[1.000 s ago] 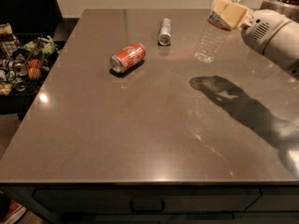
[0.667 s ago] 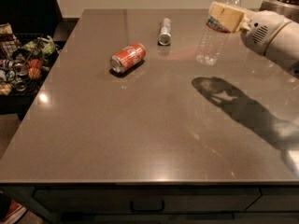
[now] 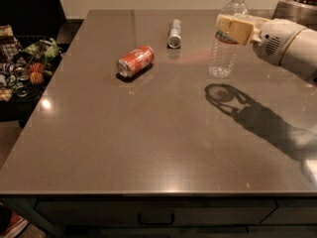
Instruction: Place water bottle upright
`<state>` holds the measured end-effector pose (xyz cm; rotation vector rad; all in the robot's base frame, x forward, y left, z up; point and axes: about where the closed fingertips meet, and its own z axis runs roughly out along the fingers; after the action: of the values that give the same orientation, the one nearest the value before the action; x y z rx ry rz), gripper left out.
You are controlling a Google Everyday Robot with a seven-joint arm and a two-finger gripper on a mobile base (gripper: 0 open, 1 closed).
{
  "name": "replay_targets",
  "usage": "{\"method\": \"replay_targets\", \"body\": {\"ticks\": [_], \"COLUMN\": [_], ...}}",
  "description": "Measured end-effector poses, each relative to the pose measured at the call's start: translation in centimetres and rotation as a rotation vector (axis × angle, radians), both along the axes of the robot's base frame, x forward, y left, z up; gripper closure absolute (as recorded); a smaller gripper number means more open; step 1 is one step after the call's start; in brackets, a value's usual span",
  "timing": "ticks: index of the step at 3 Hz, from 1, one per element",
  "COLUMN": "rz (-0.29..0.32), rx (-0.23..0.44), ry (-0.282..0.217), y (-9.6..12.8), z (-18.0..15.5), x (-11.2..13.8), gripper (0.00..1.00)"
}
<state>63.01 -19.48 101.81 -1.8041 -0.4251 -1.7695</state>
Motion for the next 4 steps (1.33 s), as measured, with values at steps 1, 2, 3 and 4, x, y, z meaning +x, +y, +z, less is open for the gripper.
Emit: {"method": "replay_targets", "body": {"ticks": [1,2,3,4], "rz": [0.007,-0.008,-0.054,-0.081], "rx": [-0.01,-0.004,0.003,-0.001], "ry": [0.008,0.002,-0.017,-0.045], "y": [0.6,1.3,1.8,2.0], "z": [-1.7,-3.1,-4.0,-4.3], "x": [-0.7,-0.9,-0.7,-0.4], "gripper": [1.0,1.0,1.0,1.0]}}
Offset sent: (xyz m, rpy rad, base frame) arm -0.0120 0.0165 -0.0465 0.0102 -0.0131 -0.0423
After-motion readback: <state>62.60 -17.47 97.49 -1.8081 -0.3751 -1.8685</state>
